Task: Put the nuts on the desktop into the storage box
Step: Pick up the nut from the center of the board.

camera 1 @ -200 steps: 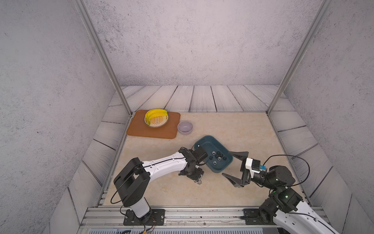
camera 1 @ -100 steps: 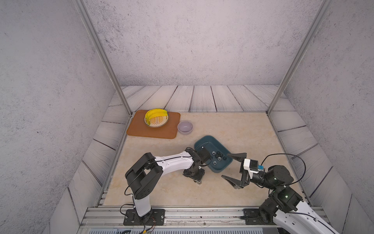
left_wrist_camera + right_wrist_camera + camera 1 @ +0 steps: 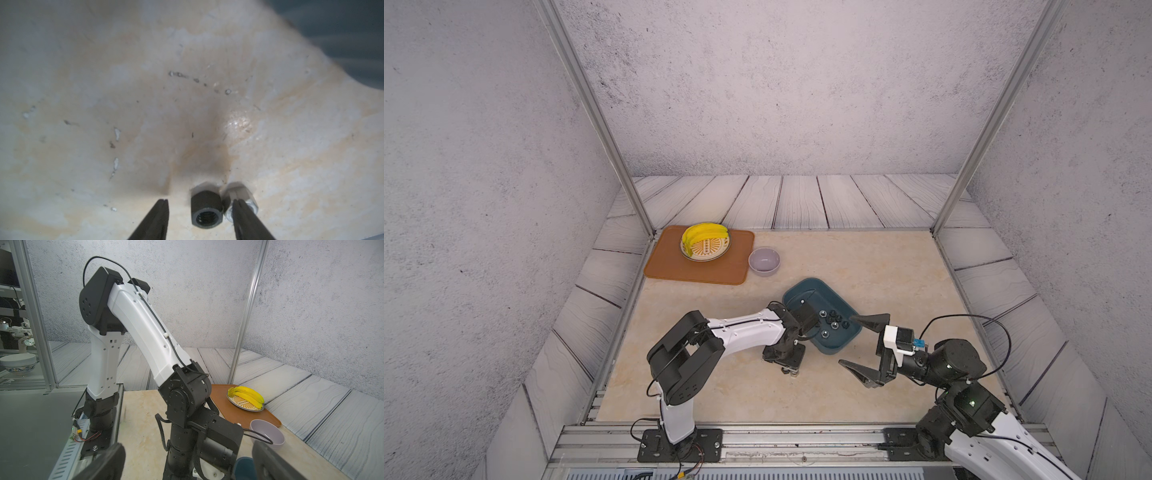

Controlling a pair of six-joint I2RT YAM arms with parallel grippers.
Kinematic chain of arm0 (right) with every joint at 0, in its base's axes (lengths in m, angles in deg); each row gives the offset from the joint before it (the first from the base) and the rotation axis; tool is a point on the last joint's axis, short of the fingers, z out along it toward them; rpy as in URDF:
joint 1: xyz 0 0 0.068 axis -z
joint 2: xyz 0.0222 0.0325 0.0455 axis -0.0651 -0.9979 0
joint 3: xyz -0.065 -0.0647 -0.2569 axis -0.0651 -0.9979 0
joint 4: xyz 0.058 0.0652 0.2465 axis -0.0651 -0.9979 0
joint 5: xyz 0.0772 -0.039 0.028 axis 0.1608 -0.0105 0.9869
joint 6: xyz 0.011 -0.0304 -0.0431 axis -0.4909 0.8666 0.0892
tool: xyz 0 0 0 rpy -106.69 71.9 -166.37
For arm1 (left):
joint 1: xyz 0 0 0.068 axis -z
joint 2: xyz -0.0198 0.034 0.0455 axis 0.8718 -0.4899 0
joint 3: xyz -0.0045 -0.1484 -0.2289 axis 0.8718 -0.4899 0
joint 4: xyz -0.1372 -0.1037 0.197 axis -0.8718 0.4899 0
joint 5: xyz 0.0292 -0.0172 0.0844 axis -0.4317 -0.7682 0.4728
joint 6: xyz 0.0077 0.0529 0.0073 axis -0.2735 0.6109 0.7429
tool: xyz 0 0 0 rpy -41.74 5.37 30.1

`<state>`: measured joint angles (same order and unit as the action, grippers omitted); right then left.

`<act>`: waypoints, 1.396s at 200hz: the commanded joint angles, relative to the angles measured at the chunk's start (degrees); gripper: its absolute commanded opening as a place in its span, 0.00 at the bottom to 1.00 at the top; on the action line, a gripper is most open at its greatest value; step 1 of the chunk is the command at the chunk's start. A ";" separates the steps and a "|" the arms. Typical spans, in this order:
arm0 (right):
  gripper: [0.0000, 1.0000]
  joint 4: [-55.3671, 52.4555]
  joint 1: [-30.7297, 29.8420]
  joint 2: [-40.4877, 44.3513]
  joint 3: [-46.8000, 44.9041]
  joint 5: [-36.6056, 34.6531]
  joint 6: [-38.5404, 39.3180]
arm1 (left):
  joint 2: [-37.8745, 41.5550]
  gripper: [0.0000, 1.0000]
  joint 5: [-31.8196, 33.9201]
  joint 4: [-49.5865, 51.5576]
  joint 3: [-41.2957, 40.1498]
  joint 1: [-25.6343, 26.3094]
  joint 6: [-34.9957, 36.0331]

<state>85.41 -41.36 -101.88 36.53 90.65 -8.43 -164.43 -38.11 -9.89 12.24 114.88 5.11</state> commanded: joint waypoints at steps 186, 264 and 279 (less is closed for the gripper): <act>0.99 -1.04 0.15 -0.76 1.52 1.47 -0.55 | 1.67 0.53 -0.89 -2.09 -4.09 -3.15 -11.72; 0.99 -1.00 0.19 -0.85 1.61 1.73 -0.51 | 2.09 0.55 -2.47 -2.45 -5.53 -2.26 -10.63; 0.99 -1.31 0.11 -0.77 1.70 1.69 -0.42 | 2.10 0.55 -2.70 -2.19 -5.57 -2.10 -10.32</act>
<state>84.14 -41.36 -102.64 36.56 91.46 -8.56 -161.85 -40.39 -13.61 7.11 112.35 -5.88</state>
